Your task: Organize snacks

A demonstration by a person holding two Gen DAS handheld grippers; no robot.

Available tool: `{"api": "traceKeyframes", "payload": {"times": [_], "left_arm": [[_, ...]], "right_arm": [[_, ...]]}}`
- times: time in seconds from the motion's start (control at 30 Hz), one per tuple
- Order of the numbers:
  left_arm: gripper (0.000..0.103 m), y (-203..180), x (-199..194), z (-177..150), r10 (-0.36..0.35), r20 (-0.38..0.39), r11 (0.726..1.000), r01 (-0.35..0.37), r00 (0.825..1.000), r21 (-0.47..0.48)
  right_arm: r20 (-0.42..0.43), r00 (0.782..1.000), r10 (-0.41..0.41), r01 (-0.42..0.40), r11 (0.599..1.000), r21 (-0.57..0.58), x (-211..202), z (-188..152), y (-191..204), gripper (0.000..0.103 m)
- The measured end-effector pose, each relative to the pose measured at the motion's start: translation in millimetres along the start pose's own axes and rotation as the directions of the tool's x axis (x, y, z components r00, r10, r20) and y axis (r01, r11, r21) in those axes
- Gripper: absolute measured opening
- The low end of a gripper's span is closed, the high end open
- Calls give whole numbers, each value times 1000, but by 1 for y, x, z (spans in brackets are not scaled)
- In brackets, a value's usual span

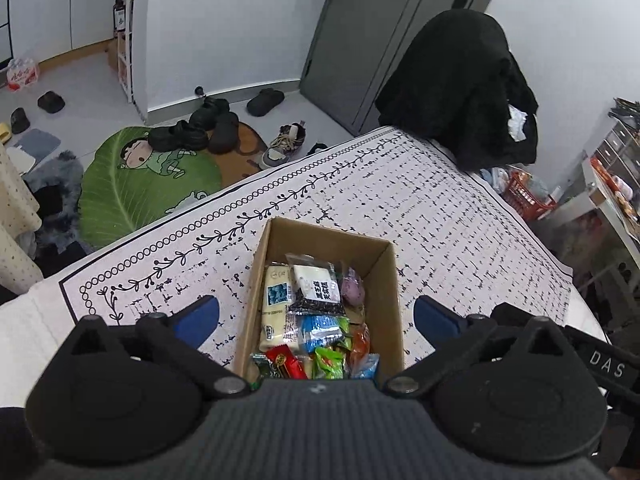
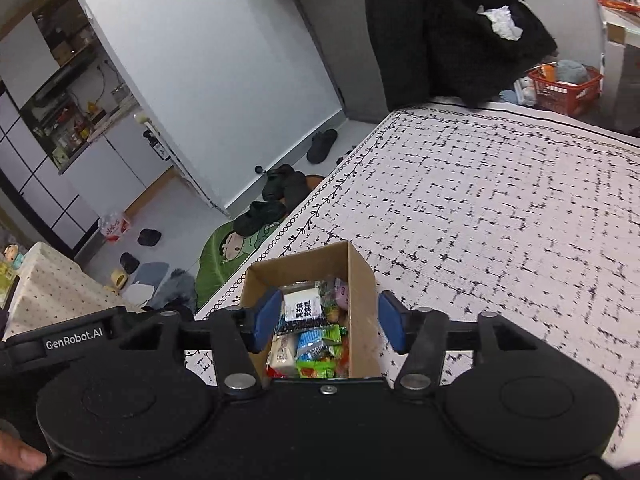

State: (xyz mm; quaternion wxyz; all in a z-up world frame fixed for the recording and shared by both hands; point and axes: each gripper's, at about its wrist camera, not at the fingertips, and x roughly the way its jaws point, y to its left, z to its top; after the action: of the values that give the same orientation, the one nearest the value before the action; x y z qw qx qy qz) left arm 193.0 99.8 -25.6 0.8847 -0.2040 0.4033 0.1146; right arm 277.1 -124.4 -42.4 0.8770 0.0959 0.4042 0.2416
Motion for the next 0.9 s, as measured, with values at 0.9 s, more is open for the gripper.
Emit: {"api": "traceKeyframes", "payload": {"times": [0.9], "left_arm": [[103,-6,-102,-60,-10,48,982,0,999,188]], "right_arm": [[107,992,-61,67,997,-48,-107,-53,15,103]]}}
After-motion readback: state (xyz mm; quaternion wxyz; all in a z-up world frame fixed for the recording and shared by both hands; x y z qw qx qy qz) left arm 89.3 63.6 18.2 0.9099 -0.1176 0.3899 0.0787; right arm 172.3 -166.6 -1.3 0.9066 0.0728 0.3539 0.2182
